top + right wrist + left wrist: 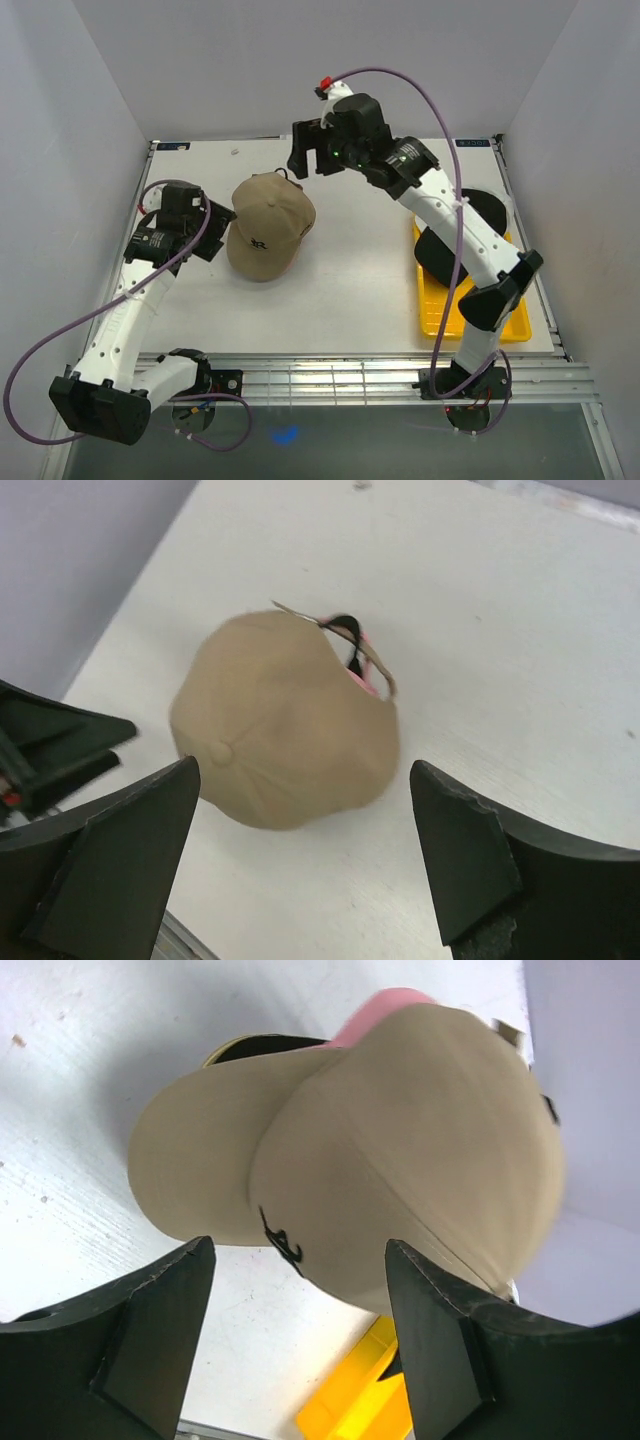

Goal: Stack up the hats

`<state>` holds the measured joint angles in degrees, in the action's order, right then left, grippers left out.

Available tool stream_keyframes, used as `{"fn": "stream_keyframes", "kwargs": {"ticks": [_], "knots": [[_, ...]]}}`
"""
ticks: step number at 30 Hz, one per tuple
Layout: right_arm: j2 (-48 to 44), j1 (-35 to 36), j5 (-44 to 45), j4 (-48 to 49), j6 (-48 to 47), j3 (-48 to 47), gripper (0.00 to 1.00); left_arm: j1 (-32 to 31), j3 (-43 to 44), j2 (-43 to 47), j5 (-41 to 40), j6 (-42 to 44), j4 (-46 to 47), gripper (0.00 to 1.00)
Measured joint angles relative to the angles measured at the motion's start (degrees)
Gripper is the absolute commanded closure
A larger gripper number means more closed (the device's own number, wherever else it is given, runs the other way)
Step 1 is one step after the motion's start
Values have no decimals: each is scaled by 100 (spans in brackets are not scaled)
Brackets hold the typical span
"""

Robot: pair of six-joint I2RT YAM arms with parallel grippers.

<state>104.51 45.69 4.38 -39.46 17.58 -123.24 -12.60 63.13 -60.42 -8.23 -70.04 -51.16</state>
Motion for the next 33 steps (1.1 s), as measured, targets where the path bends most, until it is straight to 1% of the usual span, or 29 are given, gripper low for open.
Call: {"fn": "stream_keyframes", "kwargs": {"ticks": [3,6,11,15,17,18,22,26,29,33], "knots": [[-732,-258,323,-243,39,782,10,0,527,-55,61,452,-24,20],[-1602,-822,538,-525,149,1910,9,-2,1073,-219,323,953,46,20],[-2826,-2509,684,-809,295,3742,10,-2,1539,-442,962,1628,181,19],[-3198,-3709,444,-1003,282,4511,10,-2,1825,-625,1462,2002,260,19],[-3200,-4321,168,-1014,247,4723,11,-7,1840,-629,1707,2109,341,19],[-3171,-4640,-42,-1008,223,4813,14,-9,1840,-627,1821,2144,363,19],[-2914,-5766,-656,-999,149,4944,14,-28,1777,-584,2142,2267,472,18],[-2717,-6194,-1019,-966,151,4942,14,-28,1659,-520,2358,2385,529,18],[-2476,-6400,-1241,-953,166,4811,20,-28,1552,-483,2485,2452,579,18],[-2061,-6596,-1473,-848,234,4616,21,-28,1434,-426,2592,2516,581,18]]}}
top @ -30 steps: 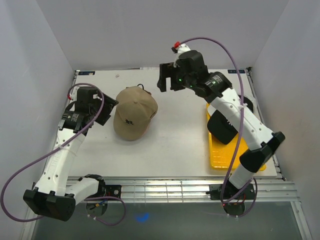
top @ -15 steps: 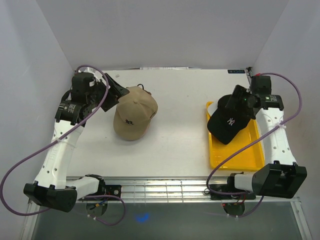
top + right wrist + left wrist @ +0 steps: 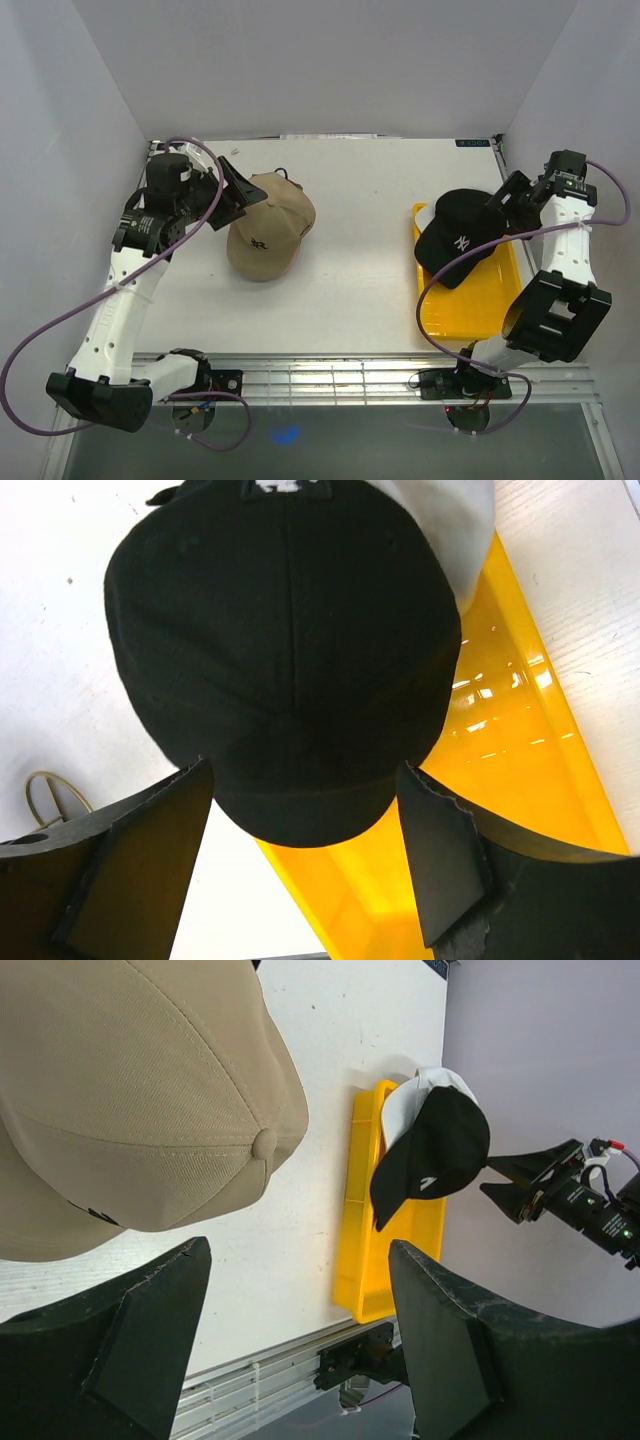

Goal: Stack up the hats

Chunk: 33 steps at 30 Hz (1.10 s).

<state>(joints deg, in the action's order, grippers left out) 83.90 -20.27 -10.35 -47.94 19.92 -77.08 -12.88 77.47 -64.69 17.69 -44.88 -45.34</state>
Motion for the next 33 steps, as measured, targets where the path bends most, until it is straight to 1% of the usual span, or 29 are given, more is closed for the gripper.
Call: {"fn": "stream_keyframes", "kwargs": {"ticks": [2,5,9,15,16,17,19,20,22,23,26,27,33], "knots": [[179,-63,-59,26,39,-90,22,0,-37,48,39,42,-9,18],[396,-116,-170,79,83,-190,28,0,-103,160,81,101,-4,18],[629,-138,-343,210,129,-293,29,0,-201,313,107,153,-9,18],[713,-136,-511,321,223,-295,30,0,-286,372,122,203,-15,17],[713,-138,-527,339,227,-289,32,0,-289,369,125,203,-17,17],[713,-136,-549,387,238,-269,40,0,-289,369,122,203,-13,17],[713,-136,-590,476,243,-208,52,0,-289,372,125,205,-11,17],[713,-136,-601,496,254,-173,63,0,-289,372,125,205,-13,17],[713,-136,-627,533,271,-103,72,0,-293,372,125,205,-11,17],[713,-136,-634,533,304,-85,79,0,-297,372,125,205,-9,17],[710,-136,-638,540,330,-70,89,0,-313,372,125,201,-11,17],[708,-136,-640,542,319,-70,91,0,-315,369,127,203,-9,17],[684,-136,-702,295,280,-315,92,0,-354,374,164,201,4,17]]}}
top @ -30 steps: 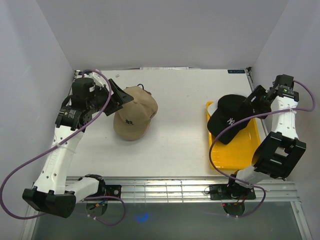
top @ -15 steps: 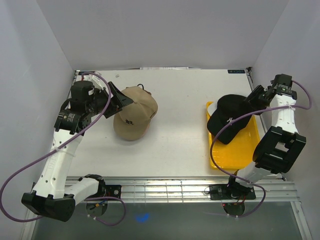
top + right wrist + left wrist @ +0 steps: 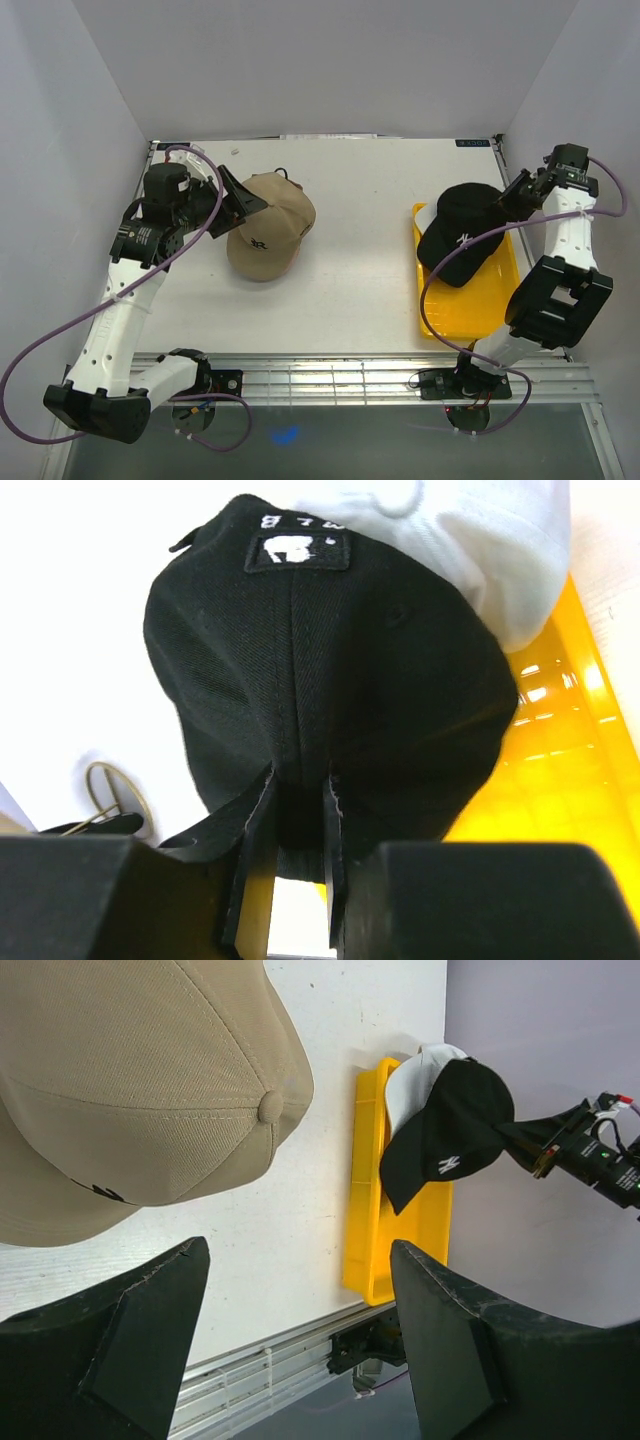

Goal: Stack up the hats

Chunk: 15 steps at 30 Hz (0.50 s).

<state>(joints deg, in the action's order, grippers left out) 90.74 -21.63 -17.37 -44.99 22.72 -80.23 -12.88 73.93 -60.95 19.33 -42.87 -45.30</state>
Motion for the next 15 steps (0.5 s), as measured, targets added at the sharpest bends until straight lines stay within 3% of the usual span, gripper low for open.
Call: {"fn": "stream_keyframes", "kwargs": {"ticks": [5,10,15], "knots": [[-356,2,-190,-258,-2,-492,92,0,-125,35,94,-4,37,15],[-815,85,-411,-404,103,-857,92,0,-160,131,203,-15,118,6],[-942,640,-402,-584,378,-1287,92,0,-299,374,345,-66,358,3]]}}
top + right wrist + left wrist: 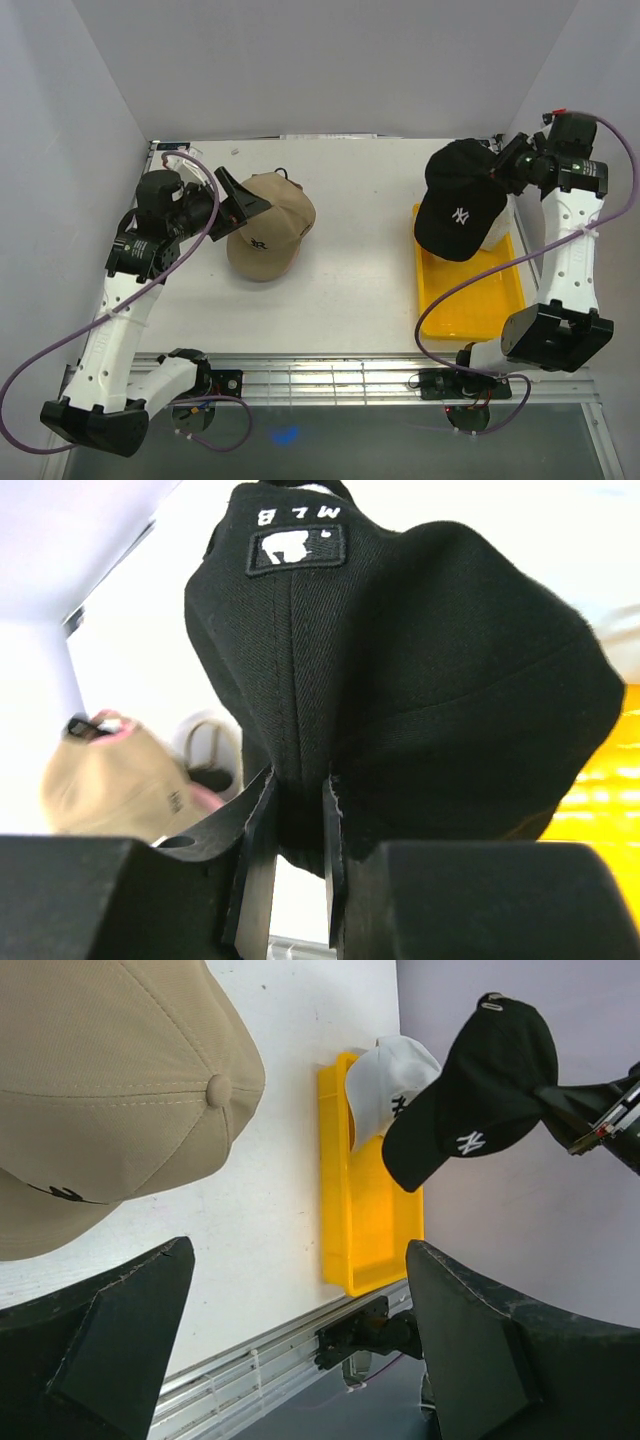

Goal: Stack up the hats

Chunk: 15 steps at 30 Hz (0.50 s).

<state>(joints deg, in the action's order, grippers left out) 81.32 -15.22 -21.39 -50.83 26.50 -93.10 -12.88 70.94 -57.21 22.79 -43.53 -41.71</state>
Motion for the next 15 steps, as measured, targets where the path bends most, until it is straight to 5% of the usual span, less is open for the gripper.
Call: {"fn": "stream_keyframes", "kwargs": {"ticks": [15], "knots": [[476,3200,785,151,1740,-1578,92,0,-898,627,380,-225,1093,2]]}}
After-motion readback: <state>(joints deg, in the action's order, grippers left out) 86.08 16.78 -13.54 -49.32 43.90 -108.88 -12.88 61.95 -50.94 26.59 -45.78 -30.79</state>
